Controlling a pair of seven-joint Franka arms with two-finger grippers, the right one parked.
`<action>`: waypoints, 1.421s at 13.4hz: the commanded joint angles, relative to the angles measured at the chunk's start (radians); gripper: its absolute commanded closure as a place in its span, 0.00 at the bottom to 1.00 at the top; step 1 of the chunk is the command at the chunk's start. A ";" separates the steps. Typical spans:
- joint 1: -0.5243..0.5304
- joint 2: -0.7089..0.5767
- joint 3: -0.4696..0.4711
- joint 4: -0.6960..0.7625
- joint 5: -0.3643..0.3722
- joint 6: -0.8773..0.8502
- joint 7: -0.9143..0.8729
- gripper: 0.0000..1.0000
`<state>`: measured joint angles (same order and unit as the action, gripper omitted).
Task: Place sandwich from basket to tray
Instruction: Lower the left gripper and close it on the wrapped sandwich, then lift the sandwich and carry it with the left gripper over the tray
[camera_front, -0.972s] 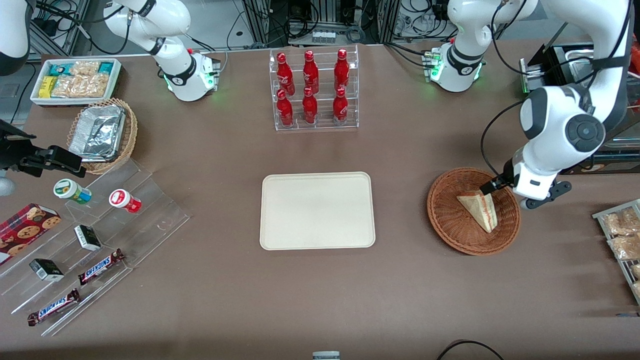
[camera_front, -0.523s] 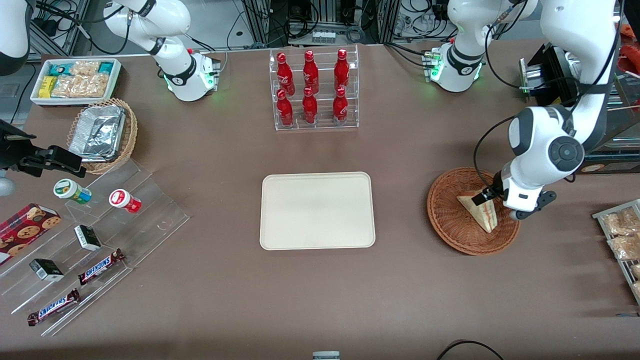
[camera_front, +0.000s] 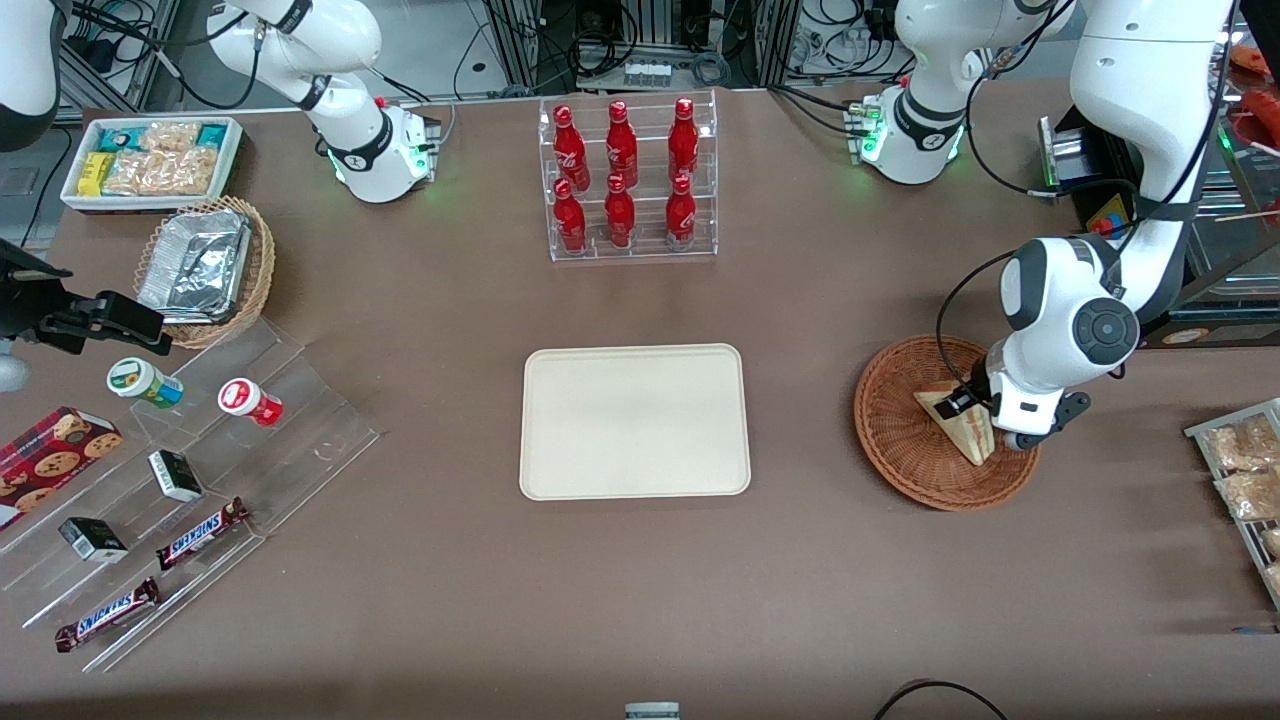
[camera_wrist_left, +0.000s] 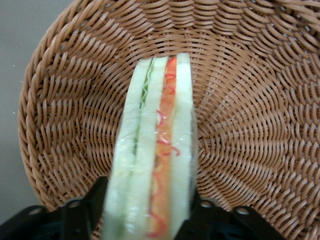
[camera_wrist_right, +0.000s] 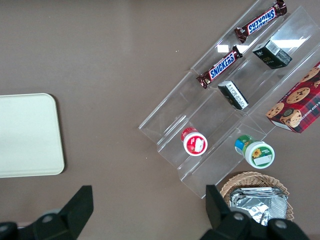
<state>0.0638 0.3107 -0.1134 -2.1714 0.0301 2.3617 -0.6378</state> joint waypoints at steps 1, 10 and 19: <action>-0.005 -0.008 0.000 0.010 0.008 -0.018 -0.023 1.00; -0.010 -0.056 -0.070 0.300 0.059 -0.472 0.036 1.00; -0.197 0.074 -0.267 0.452 0.111 -0.473 0.093 1.00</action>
<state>-0.0697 0.3093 -0.3837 -1.8097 0.1189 1.9086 -0.5587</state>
